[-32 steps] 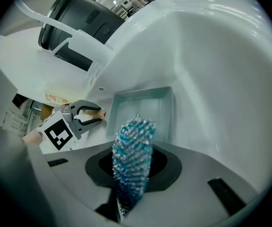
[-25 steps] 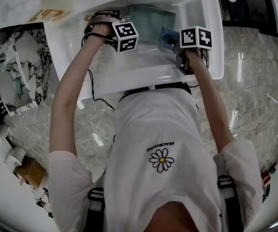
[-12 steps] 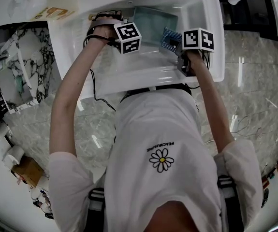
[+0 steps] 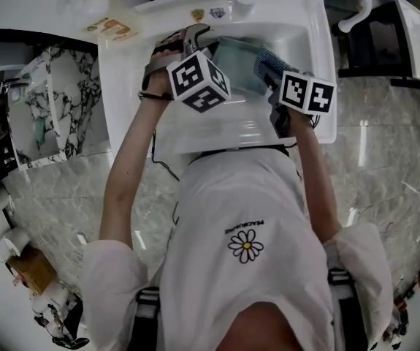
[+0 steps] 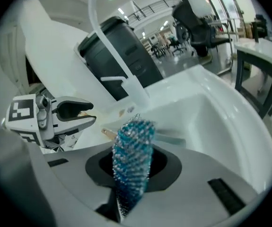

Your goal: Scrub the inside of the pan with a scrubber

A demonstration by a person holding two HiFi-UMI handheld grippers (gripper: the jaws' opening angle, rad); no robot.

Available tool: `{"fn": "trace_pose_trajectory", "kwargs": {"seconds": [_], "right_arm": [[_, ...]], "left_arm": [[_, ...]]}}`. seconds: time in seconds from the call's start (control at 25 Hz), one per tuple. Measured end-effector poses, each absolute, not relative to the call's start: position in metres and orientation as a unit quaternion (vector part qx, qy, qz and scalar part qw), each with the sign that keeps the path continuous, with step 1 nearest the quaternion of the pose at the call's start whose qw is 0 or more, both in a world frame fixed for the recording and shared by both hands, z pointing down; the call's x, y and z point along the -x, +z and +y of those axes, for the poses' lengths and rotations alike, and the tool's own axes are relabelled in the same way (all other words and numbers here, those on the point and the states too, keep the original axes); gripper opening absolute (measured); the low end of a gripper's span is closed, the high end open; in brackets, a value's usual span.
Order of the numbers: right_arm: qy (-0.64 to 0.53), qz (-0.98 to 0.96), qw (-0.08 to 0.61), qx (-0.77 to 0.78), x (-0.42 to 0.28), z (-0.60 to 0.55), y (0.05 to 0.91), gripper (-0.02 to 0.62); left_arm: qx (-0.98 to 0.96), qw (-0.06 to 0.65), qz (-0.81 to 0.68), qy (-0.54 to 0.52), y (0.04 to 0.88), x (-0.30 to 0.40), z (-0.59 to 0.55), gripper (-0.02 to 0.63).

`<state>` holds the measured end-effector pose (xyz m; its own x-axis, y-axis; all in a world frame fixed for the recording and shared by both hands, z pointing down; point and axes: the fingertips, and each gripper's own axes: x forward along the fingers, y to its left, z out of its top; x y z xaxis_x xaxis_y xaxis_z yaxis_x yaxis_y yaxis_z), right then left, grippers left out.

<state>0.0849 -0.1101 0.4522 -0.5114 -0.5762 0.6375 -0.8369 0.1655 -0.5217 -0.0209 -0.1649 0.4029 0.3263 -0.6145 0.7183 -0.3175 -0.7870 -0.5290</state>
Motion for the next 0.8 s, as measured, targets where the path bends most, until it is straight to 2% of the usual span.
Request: {"fn": "trace_pose_trajectory", "kwargs": {"seconds": [0.24, 0.44, 0.52, 0.68, 0.8], "right_arm": [[0.313, -0.800, 0.127, -0.496, -0.072, -0.116, 0.380, 0.057], [0.193, -0.824, 0.106, -0.521, -0.065, -0.111, 0.329, 0.057], [0.154, -0.825, 0.093, -0.536, -0.065, -0.108, 0.316, 0.058], [0.112, -0.825, 0.084, -0.547, -0.061, -0.103, 0.308, 0.058], [0.095, -0.827, 0.091, -0.546, -0.058, -0.101, 0.308, 0.058]], "left_arm": [[0.864, 0.025, 0.395, -0.312, 0.326, 0.016, -0.122, 0.164], [0.856, -0.047, 0.500, -0.125, 0.277, 0.038, -0.110, 0.080], [0.835, -0.061, 0.542, -0.070, 0.270, 0.052, -0.107, 0.069], [0.813, -0.044, 0.578, -0.045, 0.271, 0.066, -0.101, 0.020], [0.812, -0.045, 0.581, -0.047, 0.277, 0.069, -0.100, 0.017]]}}
